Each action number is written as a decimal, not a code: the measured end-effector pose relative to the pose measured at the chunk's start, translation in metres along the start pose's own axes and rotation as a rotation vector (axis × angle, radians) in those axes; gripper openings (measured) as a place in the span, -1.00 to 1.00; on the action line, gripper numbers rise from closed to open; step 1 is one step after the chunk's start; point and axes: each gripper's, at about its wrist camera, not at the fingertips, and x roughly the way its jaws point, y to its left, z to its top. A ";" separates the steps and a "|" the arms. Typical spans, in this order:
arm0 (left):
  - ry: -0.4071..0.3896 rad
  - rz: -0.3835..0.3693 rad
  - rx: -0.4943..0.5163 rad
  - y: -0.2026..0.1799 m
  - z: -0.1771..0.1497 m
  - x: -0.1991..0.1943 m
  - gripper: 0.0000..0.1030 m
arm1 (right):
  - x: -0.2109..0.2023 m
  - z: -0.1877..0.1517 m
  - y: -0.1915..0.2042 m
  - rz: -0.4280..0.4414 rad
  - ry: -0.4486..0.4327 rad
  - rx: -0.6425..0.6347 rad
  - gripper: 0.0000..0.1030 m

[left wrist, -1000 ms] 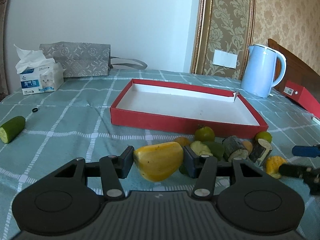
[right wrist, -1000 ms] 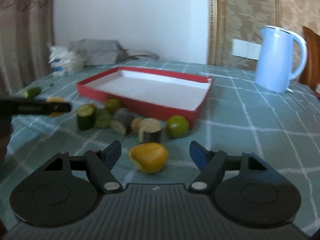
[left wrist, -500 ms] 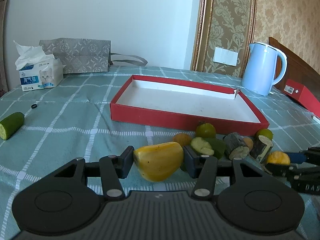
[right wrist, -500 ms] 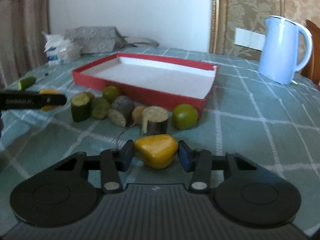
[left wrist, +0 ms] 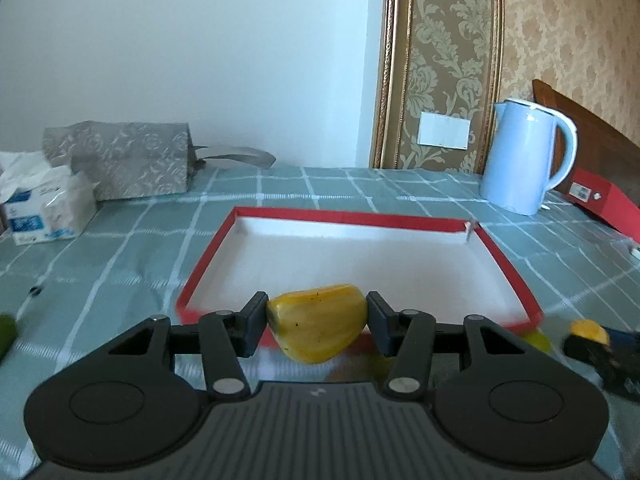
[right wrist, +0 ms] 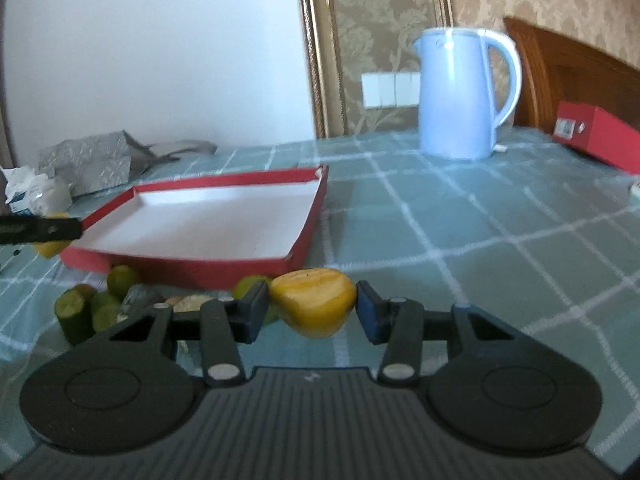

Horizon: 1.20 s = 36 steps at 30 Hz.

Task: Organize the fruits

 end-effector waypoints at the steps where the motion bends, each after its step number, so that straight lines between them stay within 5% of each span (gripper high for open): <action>1: 0.005 0.004 -0.001 -0.002 0.005 0.008 0.01 | -0.002 -0.001 0.001 -0.013 -0.012 -0.014 -0.13; 14: 0.156 0.058 -0.005 -0.006 0.020 0.098 0.04 | 0.003 -0.001 0.003 0.001 0.006 -0.011 -0.13; 17: 0.152 0.086 0.013 -0.005 0.019 0.101 0.27 | 0.004 -0.001 0.005 0.004 0.013 -0.021 -0.13; 21: 0.076 0.117 0.013 -0.004 0.021 0.086 0.61 | 0.007 -0.001 0.005 0.007 0.025 -0.024 -0.13; 28: -0.083 0.274 -0.056 0.021 -0.003 0.015 0.67 | 0.007 -0.001 0.003 0.003 0.028 -0.018 -0.13; 32: -0.066 0.315 -0.124 0.044 -0.027 -0.023 0.88 | 0.005 -0.001 0.005 0.008 0.021 -0.026 -0.13; 36: 0.021 0.285 -0.142 0.059 -0.047 -0.032 0.88 | 0.001 -0.001 0.009 0.020 0.006 -0.049 -0.13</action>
